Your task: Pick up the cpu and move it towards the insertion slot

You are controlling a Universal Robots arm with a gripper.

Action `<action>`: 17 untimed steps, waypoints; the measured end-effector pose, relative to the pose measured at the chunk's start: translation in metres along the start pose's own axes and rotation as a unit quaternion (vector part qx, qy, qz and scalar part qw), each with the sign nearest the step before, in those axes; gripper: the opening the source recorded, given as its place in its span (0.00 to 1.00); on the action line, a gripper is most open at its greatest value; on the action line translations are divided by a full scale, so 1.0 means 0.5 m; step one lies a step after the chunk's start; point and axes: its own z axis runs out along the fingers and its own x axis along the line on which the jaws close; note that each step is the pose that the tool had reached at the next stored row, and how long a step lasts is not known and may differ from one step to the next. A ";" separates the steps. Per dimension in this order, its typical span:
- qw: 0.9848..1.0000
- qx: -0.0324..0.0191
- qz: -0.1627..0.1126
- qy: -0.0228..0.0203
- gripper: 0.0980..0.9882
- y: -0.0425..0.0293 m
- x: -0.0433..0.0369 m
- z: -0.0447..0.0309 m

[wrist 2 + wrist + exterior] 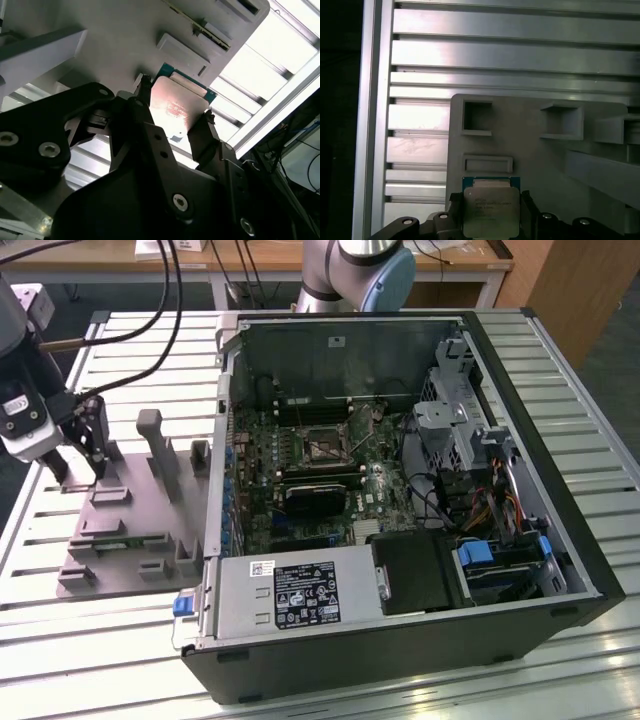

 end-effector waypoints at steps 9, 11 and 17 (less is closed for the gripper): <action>1.000 0.001 0.000 0.000 0.50 0.002 -0.001 -0.037; 1.000 0.001 0.000 0.000 0.50 0.002 -0.001 -0.047; 1.000 0.001 0.000 0.000 0.50 0.004 -0.002 -0.077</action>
